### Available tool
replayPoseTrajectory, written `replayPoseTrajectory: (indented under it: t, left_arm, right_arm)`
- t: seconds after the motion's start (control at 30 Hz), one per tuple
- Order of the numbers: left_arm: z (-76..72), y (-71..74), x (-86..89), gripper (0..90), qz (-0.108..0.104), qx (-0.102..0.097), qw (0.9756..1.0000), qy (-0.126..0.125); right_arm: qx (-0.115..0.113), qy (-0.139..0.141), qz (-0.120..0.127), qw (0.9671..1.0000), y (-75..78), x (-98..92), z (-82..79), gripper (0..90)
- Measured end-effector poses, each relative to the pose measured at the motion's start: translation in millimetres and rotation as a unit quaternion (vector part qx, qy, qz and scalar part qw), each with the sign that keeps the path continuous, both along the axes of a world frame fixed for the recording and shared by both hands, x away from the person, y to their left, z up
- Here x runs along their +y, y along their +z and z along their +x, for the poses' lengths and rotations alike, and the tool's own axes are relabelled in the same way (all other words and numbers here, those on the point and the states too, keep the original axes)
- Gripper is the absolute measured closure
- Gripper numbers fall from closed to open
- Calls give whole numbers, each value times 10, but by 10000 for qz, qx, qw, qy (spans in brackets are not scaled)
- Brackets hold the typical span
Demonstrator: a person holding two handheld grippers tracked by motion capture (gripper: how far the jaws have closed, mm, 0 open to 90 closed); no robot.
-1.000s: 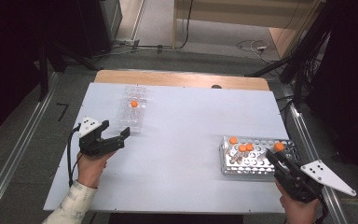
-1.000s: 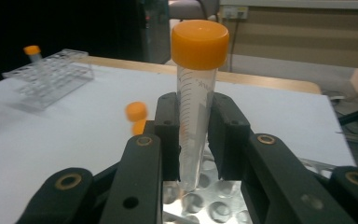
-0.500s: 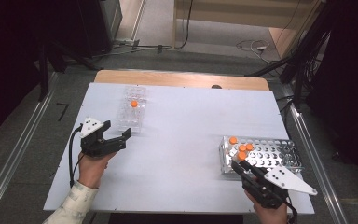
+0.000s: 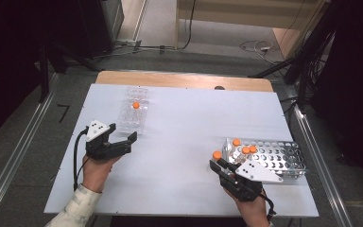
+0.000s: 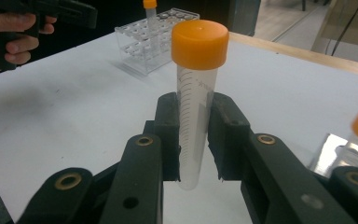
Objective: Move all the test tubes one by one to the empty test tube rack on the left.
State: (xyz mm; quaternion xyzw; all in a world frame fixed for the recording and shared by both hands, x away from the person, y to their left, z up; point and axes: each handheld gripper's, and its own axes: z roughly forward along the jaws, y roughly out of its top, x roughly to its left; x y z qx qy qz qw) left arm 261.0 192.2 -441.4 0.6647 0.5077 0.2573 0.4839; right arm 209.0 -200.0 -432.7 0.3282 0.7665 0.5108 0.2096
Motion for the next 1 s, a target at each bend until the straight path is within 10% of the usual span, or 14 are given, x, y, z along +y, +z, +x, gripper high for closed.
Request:
replayPoseTrajectory:
  t: [0.6, 1.0]
  left_arm:
    - [-147, 72, -392, 168, 137, -153, 9967, -779]
    - [-348, 179, -724, 317, -69, -310, 9818, -1875]
  right_arm:
    - [61, 439, -203, 9988, -155, 541, 214, 722]
    - [181, 775, -299, 9964, -241, 942, 313, 722]
